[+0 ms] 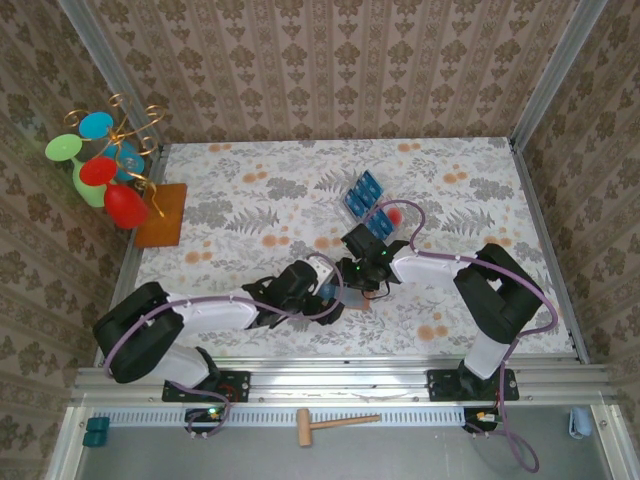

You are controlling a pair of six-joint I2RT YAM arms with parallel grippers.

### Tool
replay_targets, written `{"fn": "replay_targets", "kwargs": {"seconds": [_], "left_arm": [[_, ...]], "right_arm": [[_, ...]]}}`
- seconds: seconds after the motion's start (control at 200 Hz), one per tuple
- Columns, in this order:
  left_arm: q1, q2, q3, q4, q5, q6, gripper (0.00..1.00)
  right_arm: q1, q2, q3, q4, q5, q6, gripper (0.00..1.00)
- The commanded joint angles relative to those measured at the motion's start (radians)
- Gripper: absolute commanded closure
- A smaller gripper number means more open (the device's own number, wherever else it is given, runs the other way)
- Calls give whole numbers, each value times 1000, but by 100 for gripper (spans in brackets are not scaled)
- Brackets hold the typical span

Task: Put the credit cards into the card holder

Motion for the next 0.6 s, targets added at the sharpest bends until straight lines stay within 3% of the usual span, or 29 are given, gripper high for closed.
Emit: {"fn": "replay_targets", "kwargs": {"seconds": [0.0, 0.34, 0.595], "left_arm": [[6, 27, 28, 9, -3, 23, 0], [3, 86, 54, -56, -137, 14, 0], [3, 115, 57, -53, -148, 8, 0]], "right_arm": [[-1, 20, -20, -13, -23, 15, 48], [-8, -9, -7, -27, -33, 21, 48], [-30, -61, -3, -38, -42, 23, 47]]}}
